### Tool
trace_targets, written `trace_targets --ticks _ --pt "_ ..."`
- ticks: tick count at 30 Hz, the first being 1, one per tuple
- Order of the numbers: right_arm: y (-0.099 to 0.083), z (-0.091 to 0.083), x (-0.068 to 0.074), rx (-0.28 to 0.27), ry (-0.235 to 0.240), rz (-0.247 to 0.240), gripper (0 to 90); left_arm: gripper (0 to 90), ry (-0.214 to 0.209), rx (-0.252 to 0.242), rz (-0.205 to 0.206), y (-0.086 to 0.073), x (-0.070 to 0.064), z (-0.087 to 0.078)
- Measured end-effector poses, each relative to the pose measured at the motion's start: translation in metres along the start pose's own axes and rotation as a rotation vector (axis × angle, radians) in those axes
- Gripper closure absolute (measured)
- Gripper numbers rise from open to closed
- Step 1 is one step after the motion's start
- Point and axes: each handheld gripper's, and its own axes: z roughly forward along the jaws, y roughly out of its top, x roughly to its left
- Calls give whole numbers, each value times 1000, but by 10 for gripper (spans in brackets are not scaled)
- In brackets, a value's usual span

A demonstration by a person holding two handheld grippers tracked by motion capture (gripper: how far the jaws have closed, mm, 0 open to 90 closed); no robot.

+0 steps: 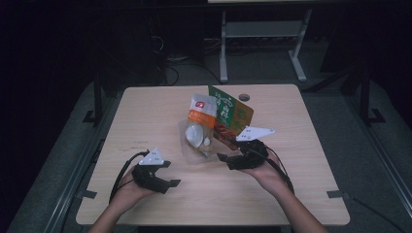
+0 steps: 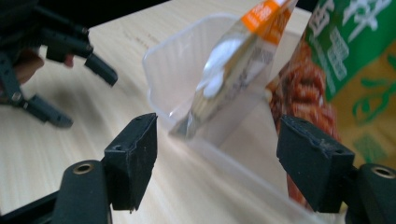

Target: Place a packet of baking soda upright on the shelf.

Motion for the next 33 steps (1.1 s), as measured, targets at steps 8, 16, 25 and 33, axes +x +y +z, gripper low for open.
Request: trace_targets --ticks 8,16,25,33 --pt "-26 -13 -8 54 27 -38 259 206 -16 6 7 -1 -2 3" --pt "-48 -16 -10 120 54 -86 250 206 -36 33 31 -2 -4 5" --pt "-62 -13 -12 157 58 -122 219 206 -71 56 65 -3 -10 11" --pt "-69 -8 -15 162 51 -125 179 198 -101 88 114 -3 -15 17"
